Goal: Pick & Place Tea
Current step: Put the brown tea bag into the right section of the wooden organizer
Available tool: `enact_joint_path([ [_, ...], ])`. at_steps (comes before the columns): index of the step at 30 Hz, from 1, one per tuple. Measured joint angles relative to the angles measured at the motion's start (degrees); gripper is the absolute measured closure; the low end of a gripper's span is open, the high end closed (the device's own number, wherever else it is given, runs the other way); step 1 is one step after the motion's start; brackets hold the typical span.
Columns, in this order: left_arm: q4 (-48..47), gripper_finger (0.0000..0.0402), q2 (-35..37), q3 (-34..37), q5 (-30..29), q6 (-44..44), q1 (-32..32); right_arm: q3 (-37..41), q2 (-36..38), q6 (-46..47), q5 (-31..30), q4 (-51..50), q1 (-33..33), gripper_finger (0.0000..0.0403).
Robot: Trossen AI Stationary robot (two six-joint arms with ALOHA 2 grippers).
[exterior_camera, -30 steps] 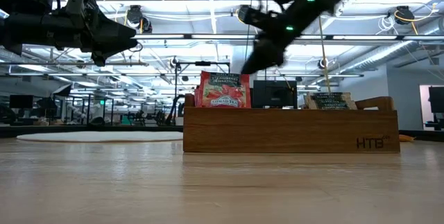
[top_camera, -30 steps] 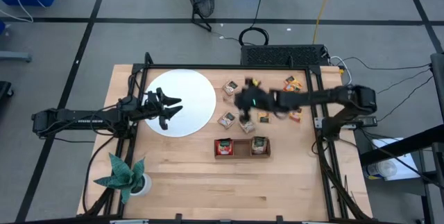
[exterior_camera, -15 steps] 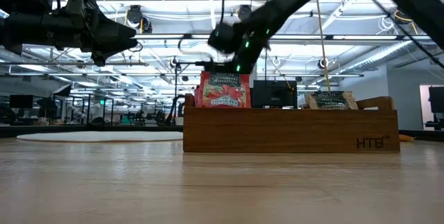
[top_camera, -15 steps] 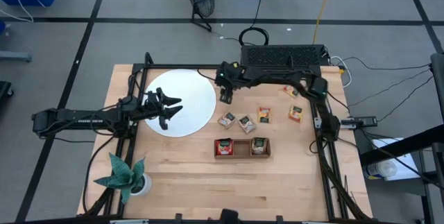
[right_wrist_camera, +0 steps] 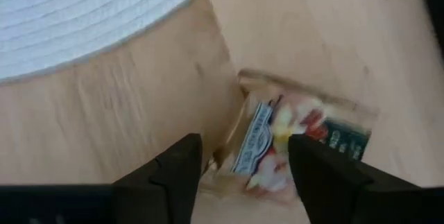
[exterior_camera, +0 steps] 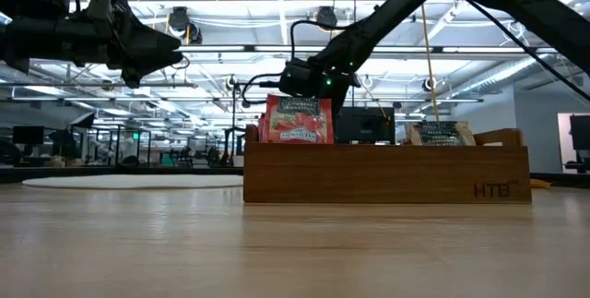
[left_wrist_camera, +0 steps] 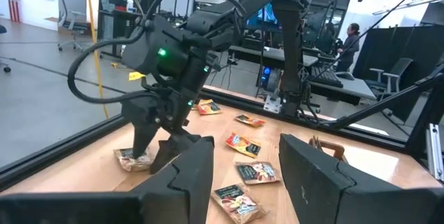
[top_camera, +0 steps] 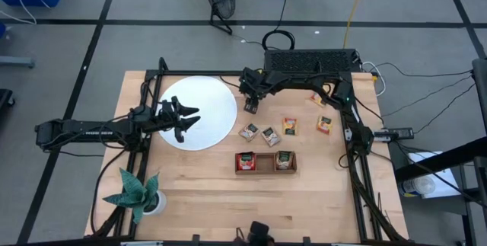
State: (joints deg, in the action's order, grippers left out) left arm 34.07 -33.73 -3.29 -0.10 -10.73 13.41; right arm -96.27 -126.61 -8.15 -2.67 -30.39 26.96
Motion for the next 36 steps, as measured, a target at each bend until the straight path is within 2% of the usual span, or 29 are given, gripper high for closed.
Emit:
enact_joint_path([
  [6,0.01,0.0236,0.02,0.0,0.0,0.01,0.0,-0.02,0.11,0.12,4.29,-5.08,1.71,0.0273],
  [12,0.01,0.0236,0.0,0.0,0.0,0.01,0.0,-0.02,0.11,-4.7,2.5,-5.17,2.53,0.0386],
  [18,0.01,0.0236,0.01,0.02,0.0,0.0,-0.02,0.19,1.5,-11.68,-1.78,-4.87,0.62,0.04],
  [21,0.01,0.0236,0.01,0.0,0.0,0.01,0.0,0.22,4.93,-13.96,-7.81,-6.17,-2.52,0.0401],
  [25,0.01,0.0236,0.0,0.0,0.0,0.01,-0.02,0.07,11.54,-13.46,-15.8,-13.93,-8.31,0.0402],
  [30,0.01,0.0236,0.02,0.0,0.0,0.01,-0.02,2.8,22.39,-3.12,-20.04,-24.72,-18.99,0.0402],
  [36,0.01,0.0236,0.0,0.01,0.0,-0.01,-0.02,16.06,35.93,14.88,-31.17,-26.62,-35.23,0.0403],
])
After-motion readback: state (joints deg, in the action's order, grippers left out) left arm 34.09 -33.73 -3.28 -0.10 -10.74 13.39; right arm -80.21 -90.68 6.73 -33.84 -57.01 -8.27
